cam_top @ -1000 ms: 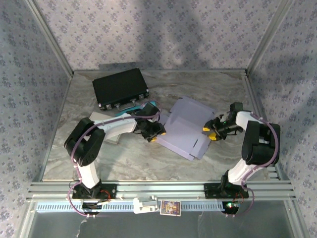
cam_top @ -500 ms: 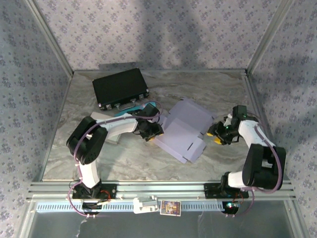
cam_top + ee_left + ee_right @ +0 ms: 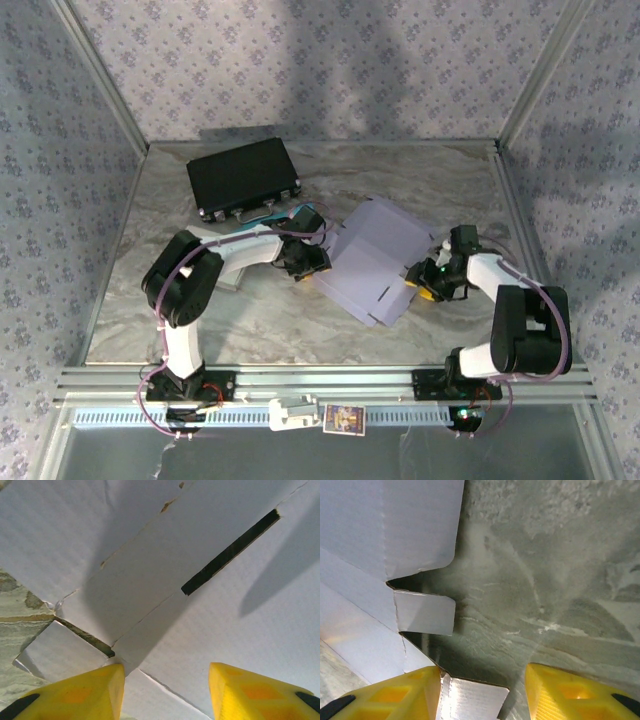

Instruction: Fold the paper box

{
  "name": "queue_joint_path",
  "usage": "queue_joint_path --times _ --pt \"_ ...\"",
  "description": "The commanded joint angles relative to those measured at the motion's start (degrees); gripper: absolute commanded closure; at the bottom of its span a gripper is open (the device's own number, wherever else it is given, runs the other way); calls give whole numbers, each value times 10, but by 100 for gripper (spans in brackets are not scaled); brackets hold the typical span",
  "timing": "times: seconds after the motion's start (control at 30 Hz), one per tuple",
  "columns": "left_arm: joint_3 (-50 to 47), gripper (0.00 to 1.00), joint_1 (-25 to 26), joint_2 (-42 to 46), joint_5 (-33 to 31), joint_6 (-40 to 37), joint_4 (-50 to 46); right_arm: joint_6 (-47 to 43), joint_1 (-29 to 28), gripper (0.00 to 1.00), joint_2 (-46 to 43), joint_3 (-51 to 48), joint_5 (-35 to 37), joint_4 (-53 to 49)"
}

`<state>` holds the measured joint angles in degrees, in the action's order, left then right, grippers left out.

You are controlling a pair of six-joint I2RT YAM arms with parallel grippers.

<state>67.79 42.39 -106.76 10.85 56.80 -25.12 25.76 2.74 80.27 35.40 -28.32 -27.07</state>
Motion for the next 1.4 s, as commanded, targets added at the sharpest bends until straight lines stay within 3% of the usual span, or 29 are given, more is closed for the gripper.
queue_joint_path --times 0.0,0.33,0.8,1.0,1.13,1.37 --pt "10 51 -4 -9 -11 -13 -21 12 -3 50 9 -23 -25 39" --pt "20 52 -6 -19 -5 -20 -26 51 -2 51 -28 -58 -94 93" --pt "25 52 -10 -24 0 -32 -33 91 19 56 -134 -69 -136 77" --pt "26 52 -12 -21 2 -32 -34 98 8 77 -133 -59 -137 73" --pt "27 52 -13 -13 2 -30 -33 118 7 100 -140 -50 -127 66" --pt "27 48 -13 104 -51 -33 -32 192 0 100 -154 41 -105 3"
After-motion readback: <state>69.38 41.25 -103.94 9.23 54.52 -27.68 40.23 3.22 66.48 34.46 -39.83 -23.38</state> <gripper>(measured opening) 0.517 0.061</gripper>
